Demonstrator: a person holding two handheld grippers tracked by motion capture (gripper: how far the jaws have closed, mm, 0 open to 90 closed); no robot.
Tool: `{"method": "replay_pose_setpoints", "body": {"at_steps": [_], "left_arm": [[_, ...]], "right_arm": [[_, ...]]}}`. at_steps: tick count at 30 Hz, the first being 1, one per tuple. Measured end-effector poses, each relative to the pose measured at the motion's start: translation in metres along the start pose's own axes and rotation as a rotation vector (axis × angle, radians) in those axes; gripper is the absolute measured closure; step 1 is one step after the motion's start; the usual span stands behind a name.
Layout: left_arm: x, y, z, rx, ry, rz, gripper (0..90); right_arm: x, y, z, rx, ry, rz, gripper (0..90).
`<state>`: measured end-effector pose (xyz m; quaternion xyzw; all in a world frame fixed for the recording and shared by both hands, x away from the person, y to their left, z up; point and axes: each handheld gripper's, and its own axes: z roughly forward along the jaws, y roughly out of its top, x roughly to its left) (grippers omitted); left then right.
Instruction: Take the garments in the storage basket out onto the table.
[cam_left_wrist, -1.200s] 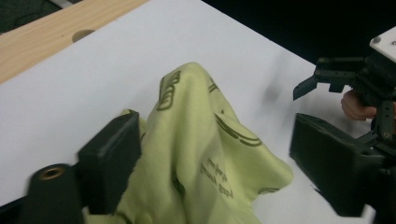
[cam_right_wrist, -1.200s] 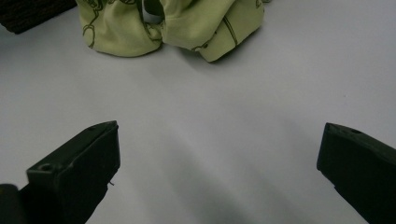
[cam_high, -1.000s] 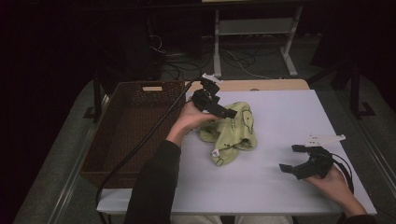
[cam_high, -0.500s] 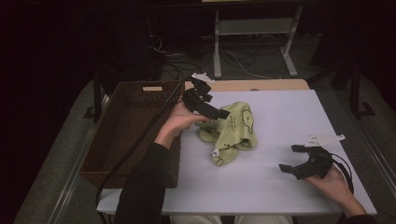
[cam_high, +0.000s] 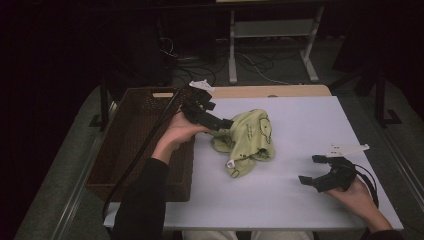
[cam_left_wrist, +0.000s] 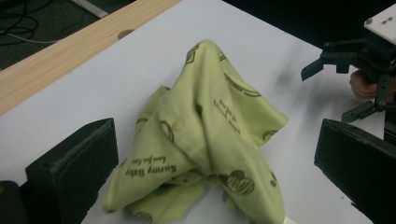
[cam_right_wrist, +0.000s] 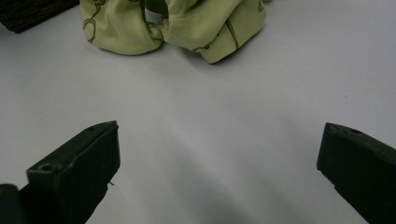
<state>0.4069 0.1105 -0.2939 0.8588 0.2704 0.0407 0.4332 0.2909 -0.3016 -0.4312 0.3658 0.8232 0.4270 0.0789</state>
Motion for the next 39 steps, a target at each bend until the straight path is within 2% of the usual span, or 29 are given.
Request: {"method": "replay_pose_setpoints", "body": {"at_steps": [18,27,39], "left_arm": [[0.012,-0.025,-0.038,-0.065,0.038,-0.044,0.0],[0.018,-0.046,-0.056,-0.087,0.051,-0.067,0.0],[0.018,-0.069,-0.075,-0.109,0.080,-0.104,0.0]], "right_arm": [[0.000,0.000,0.001,0.004,-0.001,0.001,0.0],[0.000,0.000,0.001,0.007,-0.001,0.001,0.0],[0.000,0.000,0.002,0.009,0.000,0.003,0.0]]}}
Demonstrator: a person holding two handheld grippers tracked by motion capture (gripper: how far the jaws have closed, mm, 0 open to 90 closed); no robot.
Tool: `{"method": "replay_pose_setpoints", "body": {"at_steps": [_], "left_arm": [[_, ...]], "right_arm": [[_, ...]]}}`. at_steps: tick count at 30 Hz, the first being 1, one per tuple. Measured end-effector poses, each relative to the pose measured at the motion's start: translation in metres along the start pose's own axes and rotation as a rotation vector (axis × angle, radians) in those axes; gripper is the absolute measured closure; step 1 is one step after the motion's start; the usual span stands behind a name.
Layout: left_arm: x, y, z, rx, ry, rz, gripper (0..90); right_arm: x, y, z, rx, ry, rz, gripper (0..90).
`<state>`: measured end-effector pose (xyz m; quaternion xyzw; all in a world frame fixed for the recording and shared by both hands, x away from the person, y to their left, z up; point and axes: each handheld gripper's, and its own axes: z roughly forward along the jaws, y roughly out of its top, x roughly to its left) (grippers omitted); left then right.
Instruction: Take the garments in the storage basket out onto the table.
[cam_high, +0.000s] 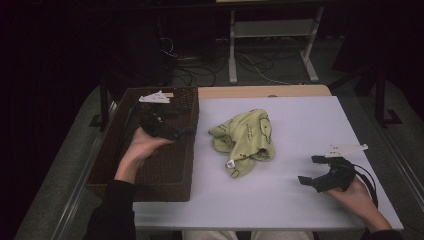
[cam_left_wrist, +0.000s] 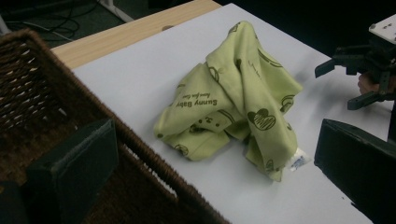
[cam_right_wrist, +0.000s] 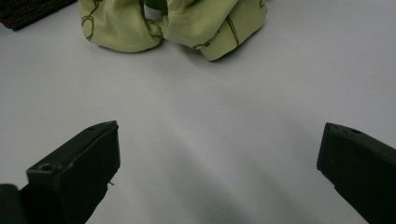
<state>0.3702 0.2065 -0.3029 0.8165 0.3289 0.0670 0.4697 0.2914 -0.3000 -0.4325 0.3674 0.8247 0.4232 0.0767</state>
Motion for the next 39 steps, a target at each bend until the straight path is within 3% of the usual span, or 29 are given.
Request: {"method": "replay_pose_setpoints", "body": {"at_steps": [18,32,39], "left_arm": [[0.007,-0.043,-0.034,-0.031,0.043,-0.056,0.0],[-0.001,-0.074,-0.058,-0.074,0.052,-0.088,0.0],[-0.008,-0.079,-0.066,-0.089,0.048,-0.088,0.0]], "right_arm": [[0.000,0.000,0.001,0.005,-0.006,0.002,0.0],[0.001,0.000,0.001,0.006,-0.004,0.001,0.0],[0.001,0.000,0.000,0.004,-0.004,-0.002,0.0]]}}
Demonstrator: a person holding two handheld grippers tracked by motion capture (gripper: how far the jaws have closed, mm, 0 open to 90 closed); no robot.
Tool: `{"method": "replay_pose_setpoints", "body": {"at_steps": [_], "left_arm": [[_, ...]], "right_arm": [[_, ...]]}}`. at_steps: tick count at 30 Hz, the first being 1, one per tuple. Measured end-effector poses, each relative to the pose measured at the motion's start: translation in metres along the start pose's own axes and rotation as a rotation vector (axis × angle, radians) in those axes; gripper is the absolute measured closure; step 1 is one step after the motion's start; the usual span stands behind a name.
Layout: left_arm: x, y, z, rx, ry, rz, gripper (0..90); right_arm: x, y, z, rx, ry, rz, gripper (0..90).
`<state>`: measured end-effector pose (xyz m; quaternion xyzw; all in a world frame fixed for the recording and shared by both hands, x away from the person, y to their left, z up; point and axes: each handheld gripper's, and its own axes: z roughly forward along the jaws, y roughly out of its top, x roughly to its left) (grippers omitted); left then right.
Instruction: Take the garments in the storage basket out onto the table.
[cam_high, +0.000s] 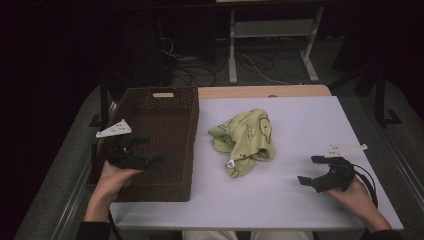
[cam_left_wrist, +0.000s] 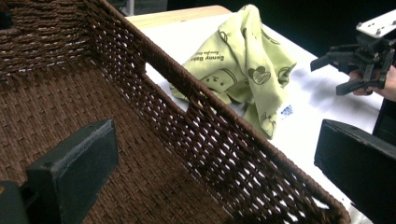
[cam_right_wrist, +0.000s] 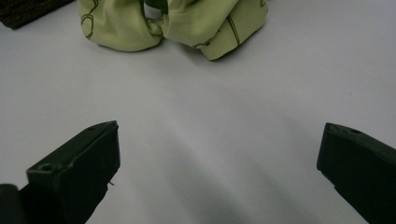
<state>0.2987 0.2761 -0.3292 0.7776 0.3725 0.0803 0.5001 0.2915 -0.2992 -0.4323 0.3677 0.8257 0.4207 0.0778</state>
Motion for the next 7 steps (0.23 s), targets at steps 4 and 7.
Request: {"method": "replay_pose_setpoints", "body": {"at_steps": [4,7], "left_arm": [[-0.0030,-0.0028,-0.0047,-0.025,-0.001,-0.002,0.0],[-0.0044,-0.0041,-0.0069,-0.028,-0.003,0.001,0.0]], "right_arm": [[-0.0002,-0.0001,-0.0006,0.000,0.001,0.000,0.0],[0.0003,-0.0001,-0.0001,0.002,-0.001,0.000,0.0]]}}
